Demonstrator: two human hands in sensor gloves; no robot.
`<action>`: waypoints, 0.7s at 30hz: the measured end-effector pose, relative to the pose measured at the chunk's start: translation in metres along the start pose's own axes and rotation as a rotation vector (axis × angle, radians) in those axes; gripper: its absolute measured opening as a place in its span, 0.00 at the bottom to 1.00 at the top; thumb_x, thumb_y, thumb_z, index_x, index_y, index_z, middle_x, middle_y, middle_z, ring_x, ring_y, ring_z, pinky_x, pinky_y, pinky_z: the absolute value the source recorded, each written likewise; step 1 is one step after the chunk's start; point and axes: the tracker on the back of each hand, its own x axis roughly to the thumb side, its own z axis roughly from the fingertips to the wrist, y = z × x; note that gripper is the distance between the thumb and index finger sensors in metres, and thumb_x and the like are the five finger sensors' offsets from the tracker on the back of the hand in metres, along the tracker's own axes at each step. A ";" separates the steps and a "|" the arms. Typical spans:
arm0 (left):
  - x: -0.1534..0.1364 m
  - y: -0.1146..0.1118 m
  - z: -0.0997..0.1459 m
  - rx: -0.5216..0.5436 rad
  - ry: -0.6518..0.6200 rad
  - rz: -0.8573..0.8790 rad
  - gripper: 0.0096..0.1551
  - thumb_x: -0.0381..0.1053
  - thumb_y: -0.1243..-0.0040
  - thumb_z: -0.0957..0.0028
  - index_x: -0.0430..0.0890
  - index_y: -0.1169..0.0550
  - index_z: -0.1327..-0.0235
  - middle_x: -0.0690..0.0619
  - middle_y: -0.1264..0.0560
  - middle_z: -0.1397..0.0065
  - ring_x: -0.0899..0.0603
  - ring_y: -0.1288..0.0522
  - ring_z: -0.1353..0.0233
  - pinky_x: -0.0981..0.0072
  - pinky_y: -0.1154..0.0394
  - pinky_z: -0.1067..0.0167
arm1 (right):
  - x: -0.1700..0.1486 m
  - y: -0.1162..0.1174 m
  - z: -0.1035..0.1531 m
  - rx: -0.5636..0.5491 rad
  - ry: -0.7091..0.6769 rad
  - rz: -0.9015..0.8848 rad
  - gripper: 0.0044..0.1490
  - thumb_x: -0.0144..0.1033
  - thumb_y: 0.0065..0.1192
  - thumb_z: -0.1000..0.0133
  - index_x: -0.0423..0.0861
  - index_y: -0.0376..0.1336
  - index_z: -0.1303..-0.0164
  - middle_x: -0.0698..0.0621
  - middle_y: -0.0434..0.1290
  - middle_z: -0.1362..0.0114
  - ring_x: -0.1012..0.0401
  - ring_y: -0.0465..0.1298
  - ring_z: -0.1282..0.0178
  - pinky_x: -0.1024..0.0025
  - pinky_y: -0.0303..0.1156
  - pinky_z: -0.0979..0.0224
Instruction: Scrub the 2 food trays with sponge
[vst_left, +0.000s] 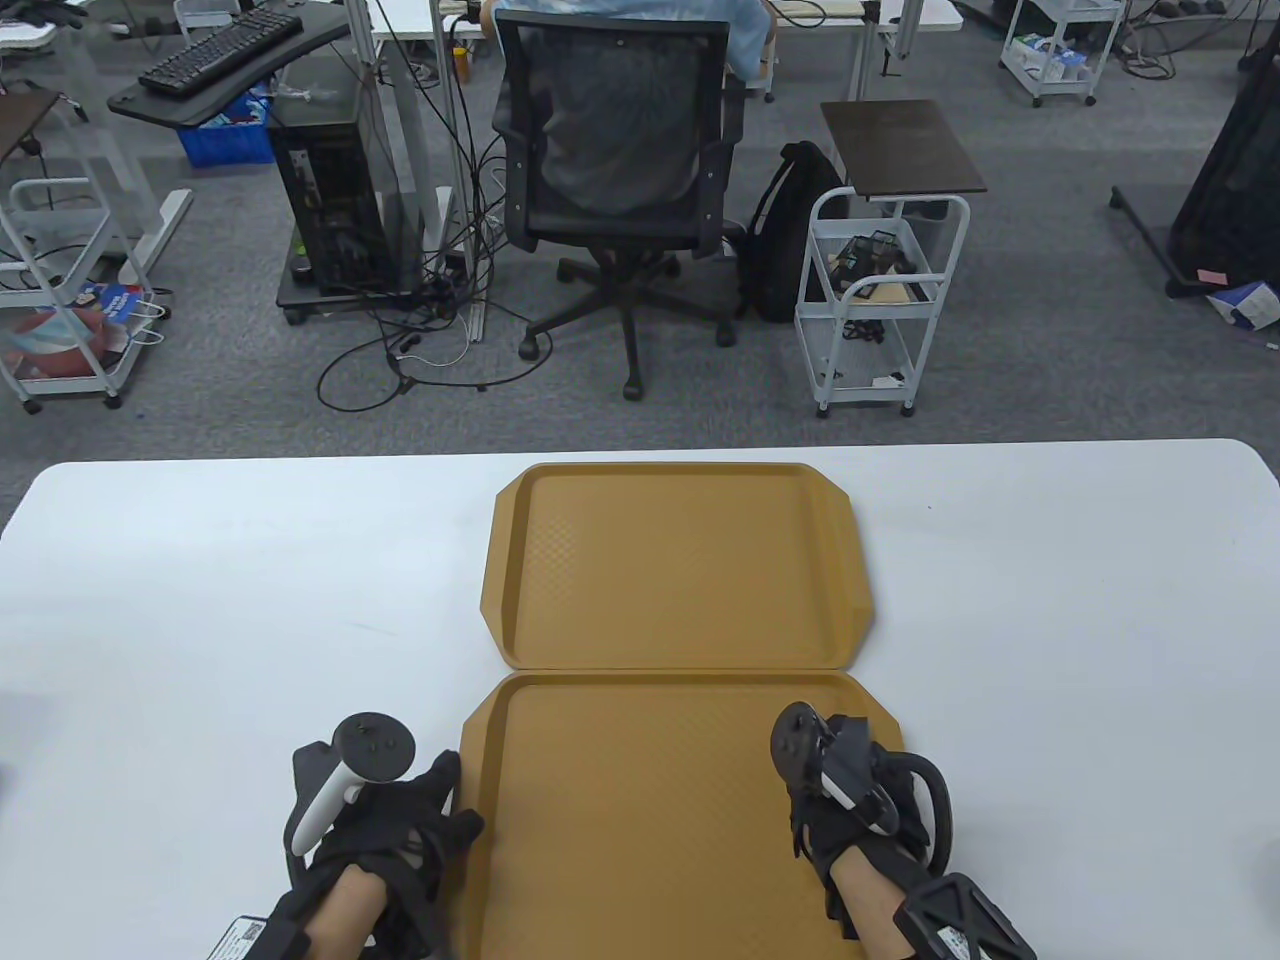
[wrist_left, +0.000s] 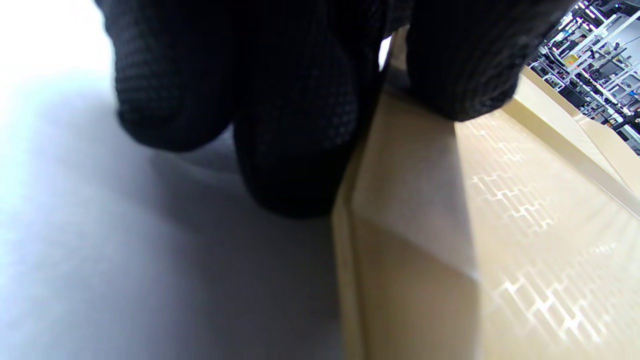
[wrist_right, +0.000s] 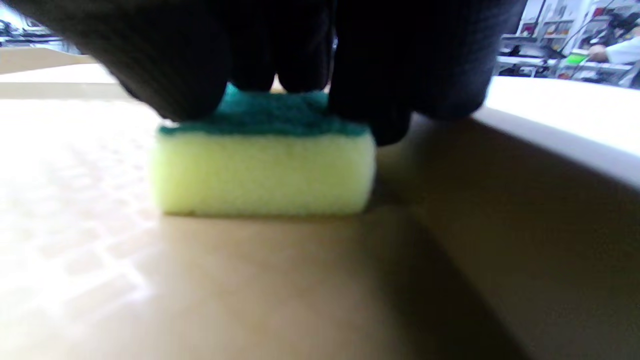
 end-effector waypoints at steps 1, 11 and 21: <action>0.000 0.000 0.000 0.000 0.000 0.000 0.45 0.60 0.32 0.54 0.57 0.39 0.23 0.52 0.13 0.51 0.48 0.07 0.64 0.58 0.11 0.61 | 0.005 0.001 0.001 0.013 -0.011 -0.044 0.39 0.45 0.69 0.47 0.47 0.62 0.25 0.42 0.61 0.18 0.44 0.77 0.39 0.50 0.77 0.36; 0.000 0.000 0.000 -0.001 -0.001 -0.001 0.45 0.60 0.32 0.54 0.57 0.39 0.23 0.52 0.13 0.51 0.48 0.07 0.64 0.58 0.11 0.61 | 0.075 0.004 0.003 0.008 -0.164 -0.113 0.40 0.45 0.71 0.48 0.47 0.62 0.25 0.41 0.61 0.19 0.45 0.77 0.40 0.52 0.78 0.37; 0.000 0.000 0.000 -0.002 -0.003 -0.001 0.45 0.60 0.32 0.54 0.57 0.39 0.23 0.52 0.13 0.51 0.48 0.07 0.64 0.58 0.11 0.61 | 0.154 0.010 0.009 0.007 -0.274 -0.170 0.40 0.46 0.73 0.48 0.46 0.63 0.26 0.41 0.61 0.19 0.46 0.77 0.42 0.53 0.79 0.38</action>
